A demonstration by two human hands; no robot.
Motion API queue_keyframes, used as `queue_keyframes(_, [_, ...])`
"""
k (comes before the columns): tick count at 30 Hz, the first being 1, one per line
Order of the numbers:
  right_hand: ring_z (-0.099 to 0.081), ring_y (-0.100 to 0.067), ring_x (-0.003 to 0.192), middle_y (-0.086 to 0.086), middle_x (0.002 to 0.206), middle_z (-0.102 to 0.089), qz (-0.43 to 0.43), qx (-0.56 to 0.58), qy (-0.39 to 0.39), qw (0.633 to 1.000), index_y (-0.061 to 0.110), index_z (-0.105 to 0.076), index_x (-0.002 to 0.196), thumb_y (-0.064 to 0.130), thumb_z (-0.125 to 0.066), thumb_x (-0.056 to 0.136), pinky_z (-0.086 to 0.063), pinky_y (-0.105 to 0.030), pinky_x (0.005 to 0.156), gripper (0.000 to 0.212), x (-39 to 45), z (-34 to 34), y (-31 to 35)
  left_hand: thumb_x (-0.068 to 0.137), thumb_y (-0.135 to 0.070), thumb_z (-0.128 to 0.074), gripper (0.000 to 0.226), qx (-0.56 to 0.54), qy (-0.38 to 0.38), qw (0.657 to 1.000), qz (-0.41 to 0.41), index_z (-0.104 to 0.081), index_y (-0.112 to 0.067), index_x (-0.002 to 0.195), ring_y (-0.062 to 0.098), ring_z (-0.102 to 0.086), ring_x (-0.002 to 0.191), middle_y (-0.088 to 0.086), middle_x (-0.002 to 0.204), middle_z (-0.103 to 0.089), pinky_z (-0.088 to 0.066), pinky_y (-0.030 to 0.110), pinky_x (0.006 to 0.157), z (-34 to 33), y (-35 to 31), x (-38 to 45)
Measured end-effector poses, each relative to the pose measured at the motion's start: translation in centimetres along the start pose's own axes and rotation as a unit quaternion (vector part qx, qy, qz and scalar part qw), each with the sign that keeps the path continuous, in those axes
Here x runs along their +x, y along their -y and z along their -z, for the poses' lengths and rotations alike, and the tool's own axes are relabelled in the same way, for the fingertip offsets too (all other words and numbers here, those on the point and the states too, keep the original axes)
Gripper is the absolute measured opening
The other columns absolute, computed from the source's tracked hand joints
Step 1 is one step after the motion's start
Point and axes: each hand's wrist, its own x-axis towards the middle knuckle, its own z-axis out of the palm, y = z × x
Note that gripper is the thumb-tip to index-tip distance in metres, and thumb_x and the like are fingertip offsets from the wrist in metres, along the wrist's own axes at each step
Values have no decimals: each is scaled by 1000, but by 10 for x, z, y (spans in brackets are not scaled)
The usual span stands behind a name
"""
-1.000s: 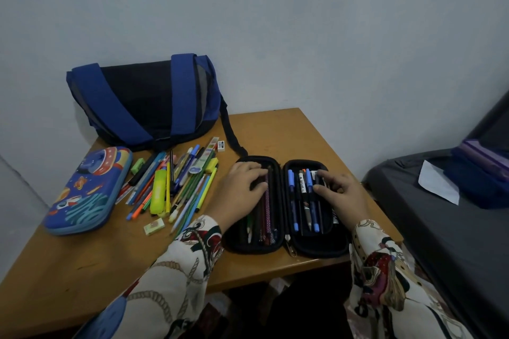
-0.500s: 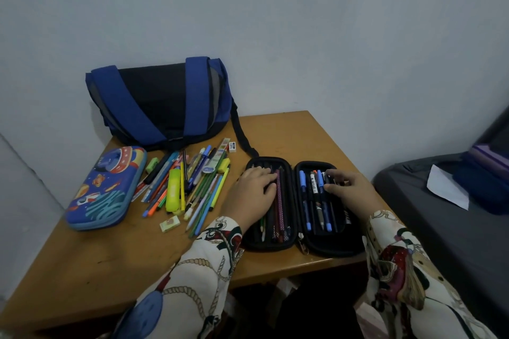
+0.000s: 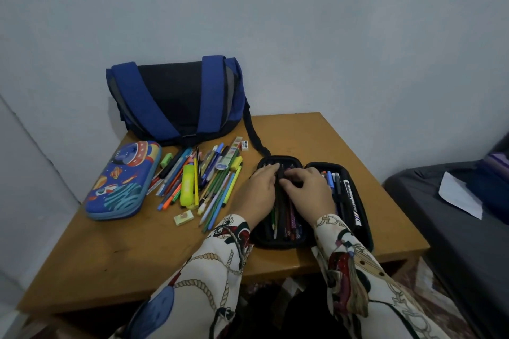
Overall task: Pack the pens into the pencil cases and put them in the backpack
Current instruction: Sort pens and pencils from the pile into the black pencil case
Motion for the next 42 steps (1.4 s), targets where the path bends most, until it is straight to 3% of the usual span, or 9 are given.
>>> queue_keyframes(4, [-54, -15, 105, 5, 104, -53, 8, -4, 18, 1000, 31, -69, 116, 49, -64, 90, -45, -38, 95, 32, -1, -1, -6, 101, -22, -43, 34, -29, -136, 990, 20, -55, -20, 133, 15, -50, 121, -1, 127, -59, -43, 34, 101, 12, 4, -10])
queue_keyframes(9, [-51, -12, 106, 11, 102, -49, 19, 17, 27, 999, 38, -66, 115, 65, -66, 79, -45, -37, 96, 45, -4, -3, -9, 86, -8, -62, 26, 252, -250, 935, 3, -69, -9, 110, 31, -57, 98, 10, 99, -69, -49, 43, 81, 22, 31, -25])
queue_keyframes(11, [-48, -11, 106, 12, 103, -46, 31, 4, 40, 999, 41, -62, 116, 70, -67, 74, -41, -36, 97, 52, -5, -2, -7, 80, -7, -66, 29, 295, -255, 921, 12, -69, -8, 109, 32, -56, 95, 11, 99, -66, -48, 43, 76, 20, 34, -25])
queue_keyframes(14, [-43, -10, 107, 10, 107, -44, 43, -29, 52, 997, 44, -58, 120, 70, -68, 73, -35, -36, 98, 55, -6, -1, -6, 83, -13, -62, 47, 336, -247, 908, 37, -57, -11, 130, 33, -49, 122, 14, 130, -55, -44, 45, 95, 19, 30, -22])
queue_keyframes(18, [-43, -12, 109, 9, 108, -43, 51, -33, 50, 997, 45, -58, 123, 60, -69, 78, -33, -36, 99, 49, -6, 0, -7, 99, -27, -41, 55, 347, -179, 917, 87, -28, -16, 150, 30, -10, 148, 12, 158, -22, -15, 46, 117, 21, 32, -17])
queue_keyframes(24, [-49, -13, 109, 9, 104, -48, 42, -4, 24, 999, 37, -62, 121, 40, -66, 86, -37, -42, 103, 35, -9, 0, -6, 94, -20, -51, 33, 345, -208, 913, 69, -57, -13, 125, 33, -39, 133, 13, 132, -55, -34, 48, 107, 18, 37, -20])
queue_keyframes(30, [-52, -13, 105, 9, 104, -54, 27, -7, 13, 1000, 29, -67, 119, 43, -56, 94, -44, -37, 96, 31, -4, 1, -4, 97, -22, -46, 36, 348, -198, 913, 78, -53, -14, 132, 34, -33, 137, 13, 140, -49, -30, 47, 110, 17, 40, -18])
queue_keyframes(38, [-64, -15, 84, 6, 90, -70, -46, 42, -30, 998, 26, -72, 97, 36, -57, 95, -50, -32, 74, 18, 10, 50, -25, 96, -23, -52, 21, 359, -219, 904, 73, -67, -13, 106, 35, -46, 120, 14, 117, -60, -38, 46, 100, 16, 40, -17])
queue_keyframes(42, [-63, -21, 90, 0, 94, -68, -116, 66, -55, 990, 27, -70, 92, 19, -57, 91, -50, -35, 81, 14, 10, 68, -61, 96, -23, -52, 20, 367, -220, 901, 71, -65, -14, 107, 32, -49, 112, 11, 111, -61, -40, 44, 96, 16, 37, -18])
